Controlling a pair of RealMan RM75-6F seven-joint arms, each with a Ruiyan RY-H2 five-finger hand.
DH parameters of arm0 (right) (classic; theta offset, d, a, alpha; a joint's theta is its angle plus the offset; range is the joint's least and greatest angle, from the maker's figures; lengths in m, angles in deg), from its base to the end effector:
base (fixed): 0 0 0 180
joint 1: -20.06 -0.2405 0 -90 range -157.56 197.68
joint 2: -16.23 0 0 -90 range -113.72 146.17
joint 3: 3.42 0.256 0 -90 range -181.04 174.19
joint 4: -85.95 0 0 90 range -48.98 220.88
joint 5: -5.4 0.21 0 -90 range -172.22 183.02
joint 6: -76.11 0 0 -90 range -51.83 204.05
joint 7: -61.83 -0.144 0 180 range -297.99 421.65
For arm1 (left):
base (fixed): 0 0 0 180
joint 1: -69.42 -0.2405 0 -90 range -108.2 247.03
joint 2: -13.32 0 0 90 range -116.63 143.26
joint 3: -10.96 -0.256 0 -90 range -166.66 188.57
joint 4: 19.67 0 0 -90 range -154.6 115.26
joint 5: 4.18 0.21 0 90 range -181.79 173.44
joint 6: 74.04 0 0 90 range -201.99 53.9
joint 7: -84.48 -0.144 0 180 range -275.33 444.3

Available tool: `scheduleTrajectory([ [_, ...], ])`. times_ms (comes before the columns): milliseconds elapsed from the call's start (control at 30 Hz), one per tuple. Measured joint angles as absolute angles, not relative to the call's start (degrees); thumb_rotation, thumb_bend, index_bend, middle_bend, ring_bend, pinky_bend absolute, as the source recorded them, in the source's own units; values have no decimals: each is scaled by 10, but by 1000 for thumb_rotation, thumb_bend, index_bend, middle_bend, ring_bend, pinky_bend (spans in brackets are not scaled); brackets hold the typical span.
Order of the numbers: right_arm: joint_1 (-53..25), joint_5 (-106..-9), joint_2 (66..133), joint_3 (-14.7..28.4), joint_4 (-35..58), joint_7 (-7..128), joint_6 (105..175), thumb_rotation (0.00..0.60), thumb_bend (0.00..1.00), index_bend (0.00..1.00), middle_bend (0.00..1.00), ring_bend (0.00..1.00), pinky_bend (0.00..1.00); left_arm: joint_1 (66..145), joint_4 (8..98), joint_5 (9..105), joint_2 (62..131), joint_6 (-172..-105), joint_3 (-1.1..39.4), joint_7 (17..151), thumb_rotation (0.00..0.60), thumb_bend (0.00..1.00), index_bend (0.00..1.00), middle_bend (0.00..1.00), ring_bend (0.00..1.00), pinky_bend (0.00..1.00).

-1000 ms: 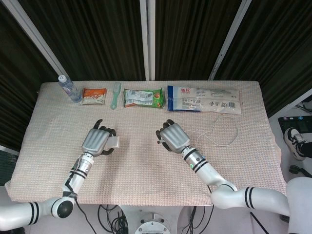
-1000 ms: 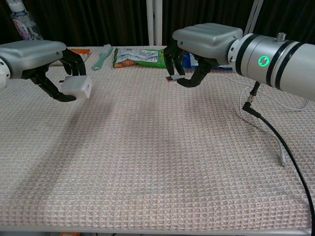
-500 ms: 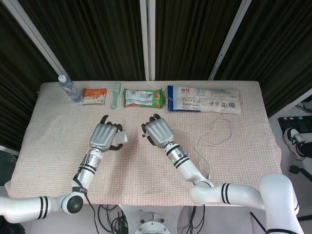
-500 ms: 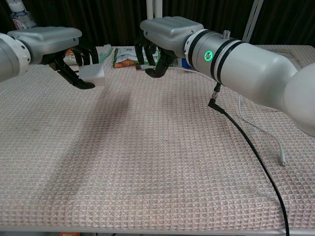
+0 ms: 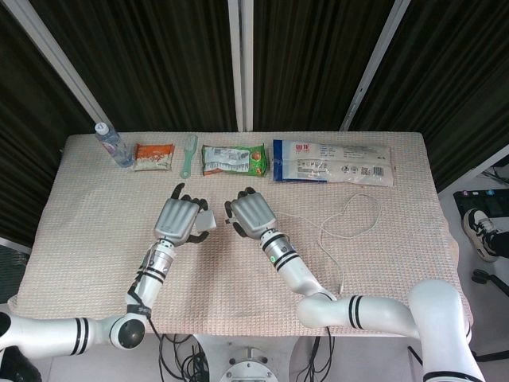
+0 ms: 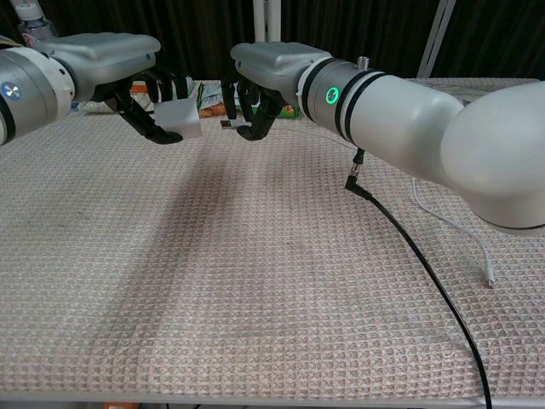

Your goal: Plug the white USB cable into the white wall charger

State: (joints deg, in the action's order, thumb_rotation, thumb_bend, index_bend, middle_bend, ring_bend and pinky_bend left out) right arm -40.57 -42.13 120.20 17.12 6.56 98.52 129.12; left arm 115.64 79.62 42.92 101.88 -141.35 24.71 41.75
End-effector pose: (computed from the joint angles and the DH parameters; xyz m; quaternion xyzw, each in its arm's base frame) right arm -0.0029 -0.3656 -0.0760 0.7637 -0.3426 0.4005 0.3728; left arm -0.0977 0.3336 0.0026 -0.7198 -0.3586 -0.3533 0.4780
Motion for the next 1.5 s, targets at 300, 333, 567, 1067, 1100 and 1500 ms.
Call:
scheduleTrajectory([
  [300,-423,-391,1203,179,63,984,1292,600,354,617,552,313,242,1164,792,437,1027,-1429,236,402,525,207,477,526,328,88],
  [333,-424,-389,1202,179,62,984,1293,600,355,617,552,313,242,1164,792,437,1027,-1429,236,401,525,208,477,526,328,88],
  [567,-433,-380,1202,178,65,980,1297,600,354,617,552,314,242,1169,794,437,1032,-1432,235,399,525,208,477,526,328,88],
  [1067,-446,-361,1204,173,76,969,1293,600,356,617,552,318,240,1183,788,424,1043,-1431,238,391,525,207,477,526,328,89],
  [1100,-447,-361,1204,172,77,968,1293,600,355,618,552,318,240,1184,788,423,1043,-1431,238,391,527,207,477,526,328,89],
  [1500,-455,-353,1209,166,82,963,1290,600,356,618,552,320,240,1190,785,411,1044,-1431,236,385,524,208,477,526,328,90],
])
